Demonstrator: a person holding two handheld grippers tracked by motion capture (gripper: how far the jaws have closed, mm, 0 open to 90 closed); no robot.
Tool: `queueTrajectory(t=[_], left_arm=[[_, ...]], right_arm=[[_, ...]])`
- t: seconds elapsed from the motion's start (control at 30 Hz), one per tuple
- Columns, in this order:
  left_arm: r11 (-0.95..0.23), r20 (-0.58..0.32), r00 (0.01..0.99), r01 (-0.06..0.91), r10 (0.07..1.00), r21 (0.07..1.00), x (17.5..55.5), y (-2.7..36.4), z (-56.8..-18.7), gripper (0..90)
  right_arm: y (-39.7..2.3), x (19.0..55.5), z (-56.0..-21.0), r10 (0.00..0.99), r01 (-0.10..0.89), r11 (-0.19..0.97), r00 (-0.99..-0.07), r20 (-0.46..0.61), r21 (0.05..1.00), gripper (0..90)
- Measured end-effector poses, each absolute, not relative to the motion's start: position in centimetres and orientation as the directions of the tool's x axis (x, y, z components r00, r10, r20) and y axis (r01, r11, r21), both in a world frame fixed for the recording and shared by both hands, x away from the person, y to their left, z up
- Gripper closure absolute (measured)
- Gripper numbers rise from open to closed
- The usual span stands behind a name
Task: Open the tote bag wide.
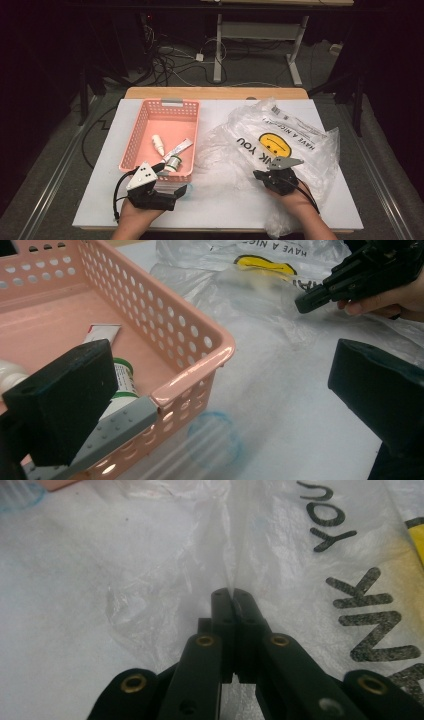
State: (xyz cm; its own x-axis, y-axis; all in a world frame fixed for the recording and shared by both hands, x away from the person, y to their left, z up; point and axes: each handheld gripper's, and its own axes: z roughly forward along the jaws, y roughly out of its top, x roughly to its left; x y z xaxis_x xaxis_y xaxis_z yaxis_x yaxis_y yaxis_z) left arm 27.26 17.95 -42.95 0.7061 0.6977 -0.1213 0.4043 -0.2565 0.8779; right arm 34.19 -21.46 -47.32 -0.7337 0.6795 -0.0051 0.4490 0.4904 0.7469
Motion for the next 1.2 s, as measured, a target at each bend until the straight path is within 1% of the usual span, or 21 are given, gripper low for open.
queueTrajectory(t=[0.2,0.23,0.43,0.6,0.8,0.93,1.2], left_arm=[[-0.254,-0.122,0.708,0.402,0.696,0.88,27.2,18.0,-42.9,0.0],[-0.252,-0.123,0.708,0.401,0.695,0.881,27.2,18.0,-42.9,0.0],[-0.247,-0.122,0.711,0.393,0.693,0.886,27.2,18.0,-42.9,0.0],[-0.248,-0.12,0.712,0.39,0.692,0.887,27.2,18.1,-42.9,0.0],[-0.251,-0.12,0.716,0.39,0.688,0.886,27.3,18.0,-43.0,0.0],[-0.245,-0.123,0.715,0.388,0.688,0.889,27.4,18.1,-43.0,0.0],[-0.243,-0.114,0.712,0.379,0.693,0.893,27.4,18.2,-42.9,0.0]], right_arm=[[-21.9,33.9,-46.8,0.694,0.43,0.455,-0.72,-0.008,0.78,90.0],[-22.1,33.7,-46.6,0.69,0.409,0.451,-0.723,-0.02,0.793,90.0],[-22.3,33.4,-46.0,0.672,0.359,0.449,-0.739,-0.045,0.818,90.0],[-22.5,33.2,-45.5,0.677,0.343,0.436,-0.734,-0.052,0.832,90.0],[-23.2,33.2,-44.2,0.696,0.324,0.395,-0.716,-0.05,0.86,90.0],[-23.1,33.8,-42.8,0.71,0.317,0.38,-0.702,-0.054,0.869,90.0],[-22.5,35.1,-41.5,0.713,0.306,0.368,-0.699,-0.055,0.878,90.0]])
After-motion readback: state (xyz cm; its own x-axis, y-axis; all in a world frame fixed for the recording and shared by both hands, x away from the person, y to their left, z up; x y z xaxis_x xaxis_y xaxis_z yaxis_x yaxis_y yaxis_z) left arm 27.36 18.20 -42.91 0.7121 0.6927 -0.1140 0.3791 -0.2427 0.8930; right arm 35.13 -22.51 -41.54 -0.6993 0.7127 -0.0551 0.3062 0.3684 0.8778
